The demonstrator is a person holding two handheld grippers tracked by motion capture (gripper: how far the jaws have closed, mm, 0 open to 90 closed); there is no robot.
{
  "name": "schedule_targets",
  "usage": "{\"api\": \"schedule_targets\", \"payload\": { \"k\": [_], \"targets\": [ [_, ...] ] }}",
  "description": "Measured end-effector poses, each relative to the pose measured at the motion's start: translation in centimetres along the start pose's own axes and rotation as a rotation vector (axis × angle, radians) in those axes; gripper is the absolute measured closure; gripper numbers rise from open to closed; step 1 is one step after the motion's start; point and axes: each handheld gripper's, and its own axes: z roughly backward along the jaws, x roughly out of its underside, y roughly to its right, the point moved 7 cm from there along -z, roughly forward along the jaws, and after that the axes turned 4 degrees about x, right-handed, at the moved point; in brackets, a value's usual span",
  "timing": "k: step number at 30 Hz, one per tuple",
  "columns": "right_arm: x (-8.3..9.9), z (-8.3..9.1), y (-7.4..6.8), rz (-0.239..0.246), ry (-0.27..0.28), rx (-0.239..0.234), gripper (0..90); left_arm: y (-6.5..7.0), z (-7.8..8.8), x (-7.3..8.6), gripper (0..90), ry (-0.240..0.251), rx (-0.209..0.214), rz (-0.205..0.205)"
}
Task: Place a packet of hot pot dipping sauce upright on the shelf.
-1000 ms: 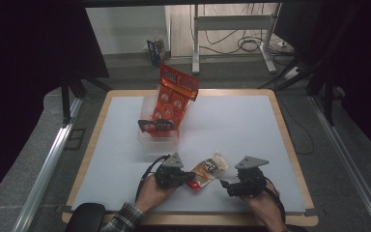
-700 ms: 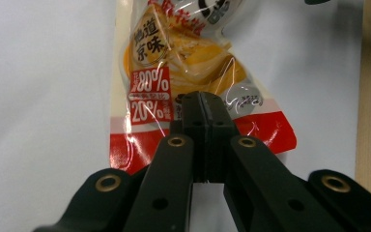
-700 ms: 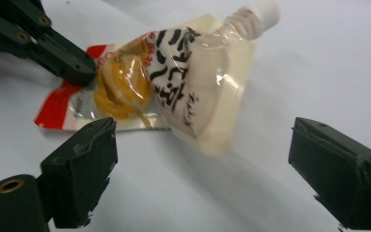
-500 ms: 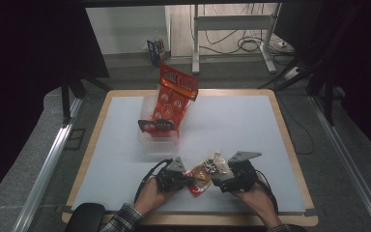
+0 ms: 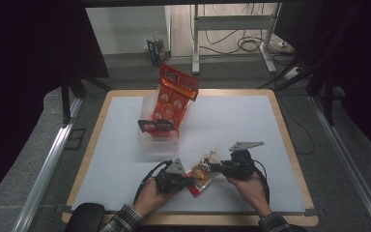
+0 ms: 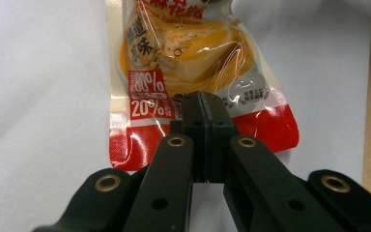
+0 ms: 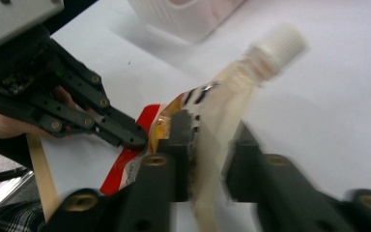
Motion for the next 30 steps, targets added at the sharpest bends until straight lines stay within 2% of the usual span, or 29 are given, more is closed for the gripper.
{"api": "schedule_targets", "payload": {
  "k": [3, 4, 5, 6, 9, 10, 15, 24, 30],
  "targets": [
    [-0.5, 0.1, -0.3, 0.007, -0.001, 0.002, 83.4, 0.0, 0.2, 0.1, 89.4, 0.011, 0.001, -0.017],
    [-0.7, 0.1, -0.5, 0.01, 0.002, -0.004, 84.3, 0.0, 0.4, 0.2, 86.5, 0.01, 0.008, -0.023],
    [-1.0, 0.1, -0.7, 0.017, 0.004, -0.007, 84.8, 0.1, 0.5, 0.1, 83.1, 0.026, 0.021, -0.006],
    [-1.3, 0.2, -0.9, 0.022, 0.006, -0.015, 85.4, 0.0, 0.7, 0.2, 79.4, 0.017, 0.029, -0.012],
    [-2.1, 0.5, -1.5, 0.041, 0.011, -0.029, 86.6, 0.1, 1.3, 0.1, 71.6, 0.038, 0.022, 0.008],
    [-2.5, 0.7, -1.7, 0.053, 0.012, -0.031, 86.9, 0.0, 1.6, 0.1, 69.1, 0.036, 0.019, 0.002],
    [-4.0, 1.0, -3.0, 0.106, 0.015, -0.045, 87.7, 0.1, 3.0, -0.3, 55.8, 0.1, 0.024, 0.032],
    [-6.0, 1.4, -3.6, 0.154, 0.029, -0.034, 88.2, -0.3, 5.6, -0.1, 29.8, 0.149, -0.026, 0.04],
    [-7.6, 1.9, -3.3, 0.183, 0.049, -0.011, 88.3, -0.8, 7.1, 0.4, 18.8, 0.174, -0.059, 0.054]
  ]
}}
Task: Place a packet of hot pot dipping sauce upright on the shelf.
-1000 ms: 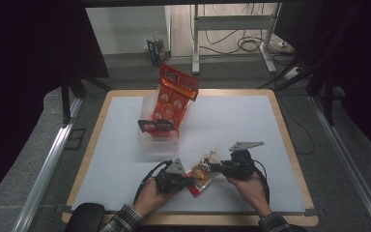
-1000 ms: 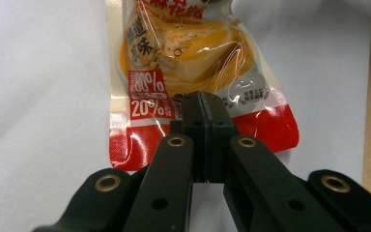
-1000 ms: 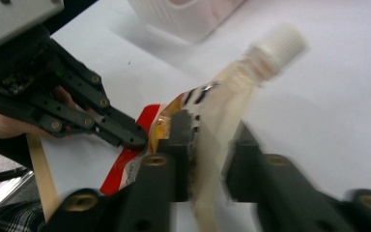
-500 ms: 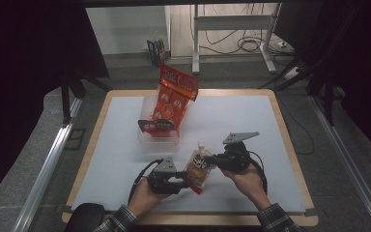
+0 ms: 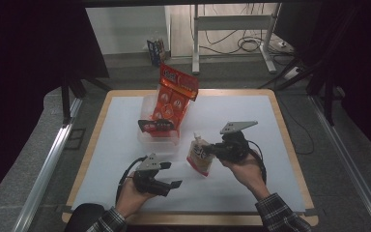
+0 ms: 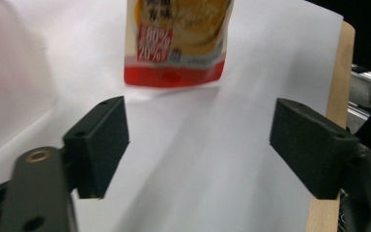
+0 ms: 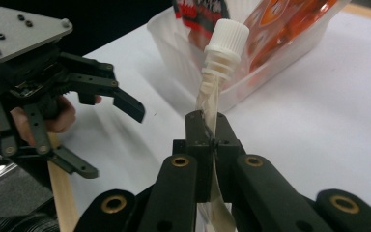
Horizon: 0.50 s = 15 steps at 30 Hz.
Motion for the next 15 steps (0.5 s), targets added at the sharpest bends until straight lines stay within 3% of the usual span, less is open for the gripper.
{"api": "schedule_targets", "payload": {
  "k": [4, 15],
  "targets": [
    [-1.1, 0.2, 0.5, 0.005, 0.012, 0.007, 88.3, -0.1, 0.9, 0.5, 14.6, -0.005, -0.028, -0.02],
    [-4.4, 0.0, 0.9, 0.044, 0.024, 0.004, 88.3, -1.0, 3.0, 1.8, 4.8, 0.015, -0.078, 0.009]
  ]
}}
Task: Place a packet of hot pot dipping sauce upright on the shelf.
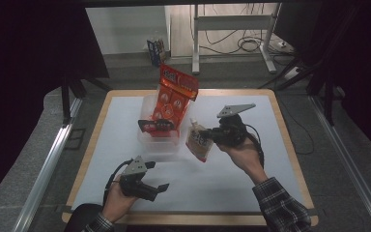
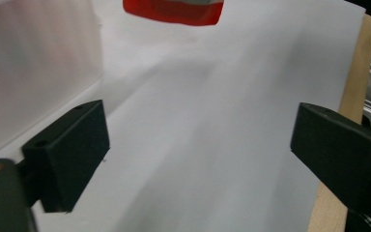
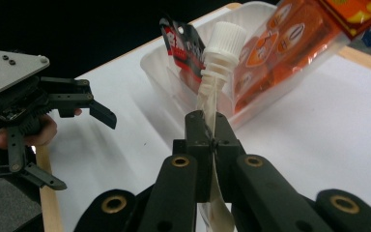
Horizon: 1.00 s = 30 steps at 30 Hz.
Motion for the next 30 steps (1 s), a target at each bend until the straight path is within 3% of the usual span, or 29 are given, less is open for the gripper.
{"api": "schedule_targets", "payload": {
  "k": [11, 23, 30],
  "targets": [
    [-2.3, -1.5, 0.0, 0.044, -0.01, -0.03, 88.3, -1.2, 1.4, 0.5, 0.4, 0.025, -0.093, -0.018],
    [-3.4, -2.8, -1.2, 0.089, -0.028, -0.083, 88.3, -1.6, 2.0, 0.6, 0.3, 0.034, -0.116, -0.021],
    [-4.3, -4.5, -1.5, 0.112, -0.059, -0.099, 88.3, -1.7, 2.0, 0.7, 0.4, 0.03, -0.124, -0.029]
  ]
}}
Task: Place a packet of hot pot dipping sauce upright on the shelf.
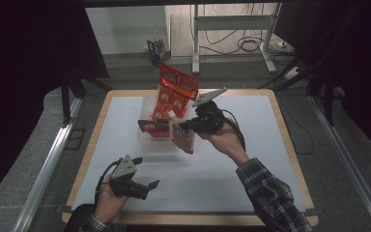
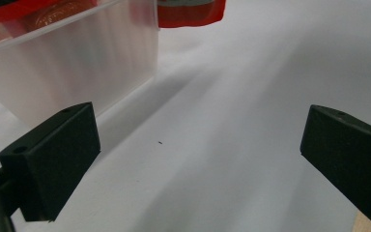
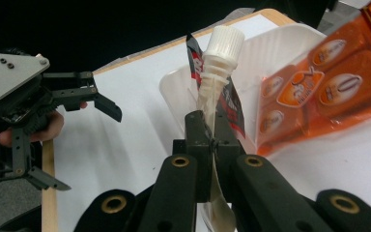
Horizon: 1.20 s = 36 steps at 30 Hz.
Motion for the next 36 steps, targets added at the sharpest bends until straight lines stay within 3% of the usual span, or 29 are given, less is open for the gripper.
{"api": "schedule_targets", "payload": {
  "k": [15, 24, 36],
  "targets": [
    [-3.1, -3.8, -0.6, 0.062, -0.031, -0.028, 88.3, -0.6, 0.4, 0.0, 0.4, 0.014, -0.011, 0.01],
    [-4.8, -7.0, -2.0, 0.089, -0.04, -0.068, 88.3, -0.8, 0.8, -0.1, 0.4, 0.024, -0.017, 0.013],
    [-4.4, -10.2, -2.3, 0.088, -0.073, -0.082, 88.1, -0.9, 0.9, -0.1, 0.4, 0.02, -0.031, -0.008]
  ]
}}
